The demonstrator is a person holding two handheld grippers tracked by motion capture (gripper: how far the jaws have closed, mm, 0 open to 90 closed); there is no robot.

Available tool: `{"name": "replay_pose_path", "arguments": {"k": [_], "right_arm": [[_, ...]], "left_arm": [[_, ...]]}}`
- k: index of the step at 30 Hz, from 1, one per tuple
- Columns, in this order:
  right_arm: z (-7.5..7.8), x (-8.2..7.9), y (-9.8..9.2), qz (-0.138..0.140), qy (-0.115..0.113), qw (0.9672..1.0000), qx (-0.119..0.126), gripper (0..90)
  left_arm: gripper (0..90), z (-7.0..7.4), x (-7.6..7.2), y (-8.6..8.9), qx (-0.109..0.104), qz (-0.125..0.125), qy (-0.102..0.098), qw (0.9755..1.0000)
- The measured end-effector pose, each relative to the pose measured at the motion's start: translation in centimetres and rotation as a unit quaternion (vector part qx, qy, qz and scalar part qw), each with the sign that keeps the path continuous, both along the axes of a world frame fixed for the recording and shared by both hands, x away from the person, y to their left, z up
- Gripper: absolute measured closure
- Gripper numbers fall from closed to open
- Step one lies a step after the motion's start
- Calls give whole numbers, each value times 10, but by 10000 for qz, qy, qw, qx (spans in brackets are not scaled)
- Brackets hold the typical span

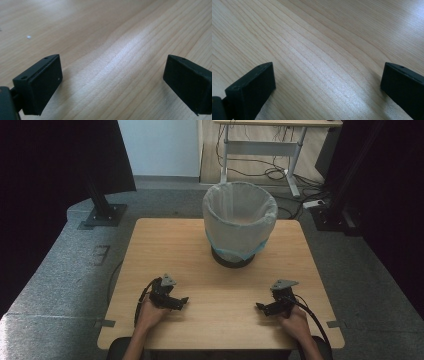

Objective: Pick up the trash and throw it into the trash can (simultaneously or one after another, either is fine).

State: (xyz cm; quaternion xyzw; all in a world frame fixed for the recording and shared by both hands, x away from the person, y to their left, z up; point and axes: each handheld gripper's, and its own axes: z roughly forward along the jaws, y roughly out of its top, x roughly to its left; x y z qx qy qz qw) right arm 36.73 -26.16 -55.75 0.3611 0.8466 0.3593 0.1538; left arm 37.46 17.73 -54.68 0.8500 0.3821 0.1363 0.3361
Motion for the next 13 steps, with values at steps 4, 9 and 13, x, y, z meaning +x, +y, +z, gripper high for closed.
{"name": "replay_pose_path", "arguments": {"k": [4,9,13], "right_arm": [[0,0,0,1,-2,10000,0,0],[0,0,0,0,0,10000,1,0],[0,0,0,0,0,10000,1,0]], "left_arm": [[20,-2,-1,-4,111,-30,-27,9999],[3,-2,-1,-6,143,-13,-8,9999],[0,-2,-1,-6,138,2,-1,9999]]}}
